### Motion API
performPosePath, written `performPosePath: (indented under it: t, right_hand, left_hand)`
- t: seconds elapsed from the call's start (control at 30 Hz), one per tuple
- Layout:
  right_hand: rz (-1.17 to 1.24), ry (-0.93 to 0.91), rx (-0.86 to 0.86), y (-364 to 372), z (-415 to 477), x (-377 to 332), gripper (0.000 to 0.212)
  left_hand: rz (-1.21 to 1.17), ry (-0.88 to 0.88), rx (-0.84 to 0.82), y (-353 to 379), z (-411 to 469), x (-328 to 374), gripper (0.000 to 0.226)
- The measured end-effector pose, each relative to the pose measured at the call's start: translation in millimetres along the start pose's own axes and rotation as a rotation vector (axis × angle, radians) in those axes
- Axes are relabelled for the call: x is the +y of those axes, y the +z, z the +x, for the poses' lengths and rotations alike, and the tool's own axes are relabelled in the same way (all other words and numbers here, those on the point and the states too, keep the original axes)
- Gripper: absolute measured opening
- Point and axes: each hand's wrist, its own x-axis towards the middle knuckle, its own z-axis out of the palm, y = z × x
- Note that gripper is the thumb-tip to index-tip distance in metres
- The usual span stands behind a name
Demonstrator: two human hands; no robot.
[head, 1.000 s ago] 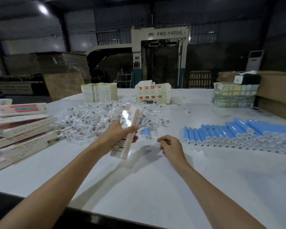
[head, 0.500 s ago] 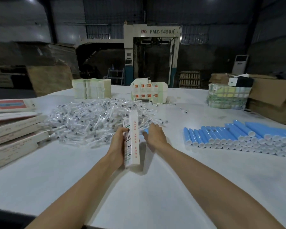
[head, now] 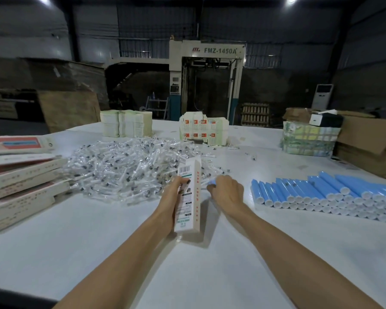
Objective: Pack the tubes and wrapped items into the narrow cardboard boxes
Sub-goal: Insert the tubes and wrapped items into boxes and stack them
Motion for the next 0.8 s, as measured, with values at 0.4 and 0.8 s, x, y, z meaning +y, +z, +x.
performPosePath:
  t: [0.4, 0.8]
  right_hand:
    - [1.414, 0.368, -0.030, -82, -60, 92, 0.025]
    - [1.523, -0.013, 0.233, -119, -50, 79, 0.066]
  left_hand:
    - [0.088, 0.239, -0.015, 26, -6, -8, 0.035]
    - [0.283, 0.406, -0.185, 71, -25, -15, 0.054]
